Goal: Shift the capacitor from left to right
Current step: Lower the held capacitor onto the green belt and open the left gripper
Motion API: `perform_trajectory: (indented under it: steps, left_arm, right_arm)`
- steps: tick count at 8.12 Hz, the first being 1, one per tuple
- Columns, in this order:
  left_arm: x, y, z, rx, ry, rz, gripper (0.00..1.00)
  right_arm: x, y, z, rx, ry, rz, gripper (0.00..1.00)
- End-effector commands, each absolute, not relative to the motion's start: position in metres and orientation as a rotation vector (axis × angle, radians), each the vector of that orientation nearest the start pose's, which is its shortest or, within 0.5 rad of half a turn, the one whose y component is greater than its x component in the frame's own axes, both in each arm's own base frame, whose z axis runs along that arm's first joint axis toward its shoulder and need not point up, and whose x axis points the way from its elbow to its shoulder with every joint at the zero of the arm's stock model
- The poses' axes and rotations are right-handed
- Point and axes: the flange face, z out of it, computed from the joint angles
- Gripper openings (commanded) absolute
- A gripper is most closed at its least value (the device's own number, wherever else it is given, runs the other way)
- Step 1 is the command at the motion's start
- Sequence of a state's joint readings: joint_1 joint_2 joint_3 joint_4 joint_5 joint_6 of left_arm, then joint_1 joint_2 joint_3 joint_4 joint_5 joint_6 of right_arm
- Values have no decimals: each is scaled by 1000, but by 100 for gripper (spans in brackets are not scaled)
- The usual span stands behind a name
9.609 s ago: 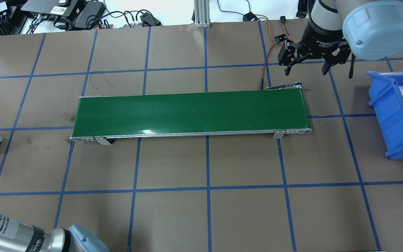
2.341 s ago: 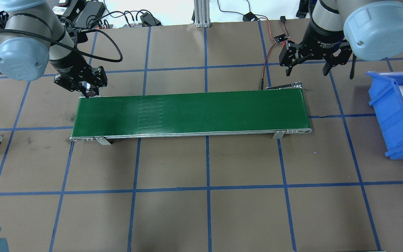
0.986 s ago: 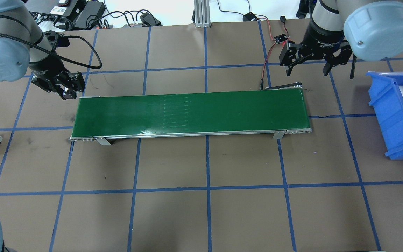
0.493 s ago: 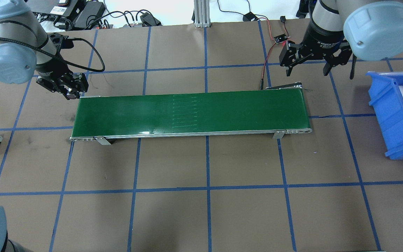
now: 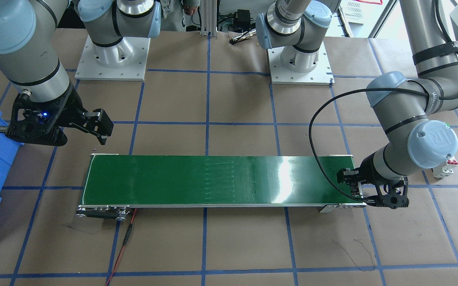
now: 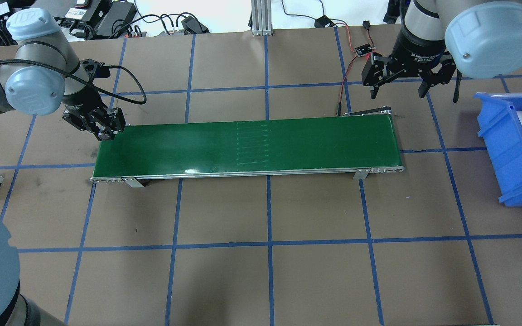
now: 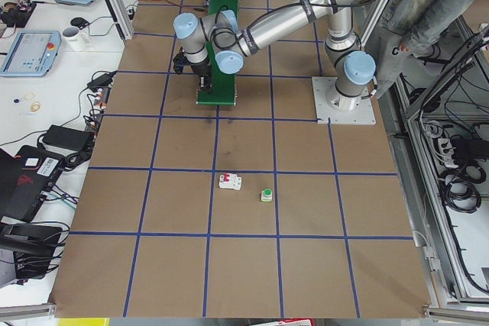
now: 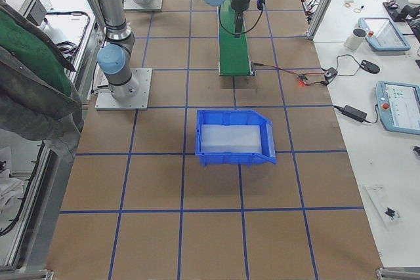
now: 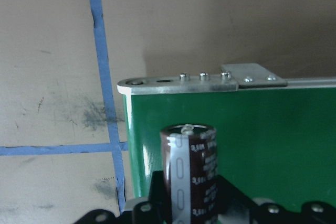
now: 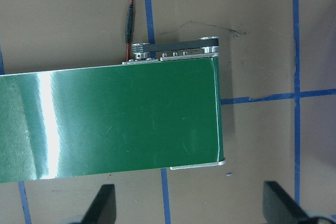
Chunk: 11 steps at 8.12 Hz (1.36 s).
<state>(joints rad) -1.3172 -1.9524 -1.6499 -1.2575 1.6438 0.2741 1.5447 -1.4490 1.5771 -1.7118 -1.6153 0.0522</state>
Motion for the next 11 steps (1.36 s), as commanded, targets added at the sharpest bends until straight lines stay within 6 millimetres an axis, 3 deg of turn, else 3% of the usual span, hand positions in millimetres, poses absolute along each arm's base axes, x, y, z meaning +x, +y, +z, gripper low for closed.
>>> perform_trajectory:
  steps: [1,5,7,11]
  left_arm:
    - [22,-600,285,50,3092,221,32]
    - [20,-593,260,51,3095,285,33]
    - [20,-593,260,53,3094,275,38]
    - [22,-594,257,59,3082,279,76]
  right_arm:
    - [115,-545,435,125,3183,-18,100]
    - [115,-545,435,125,3183,-18,100]
    - [115,-545,435,127,3183,-16,100]
    - [115,-545,435,125,3183,-18,100]
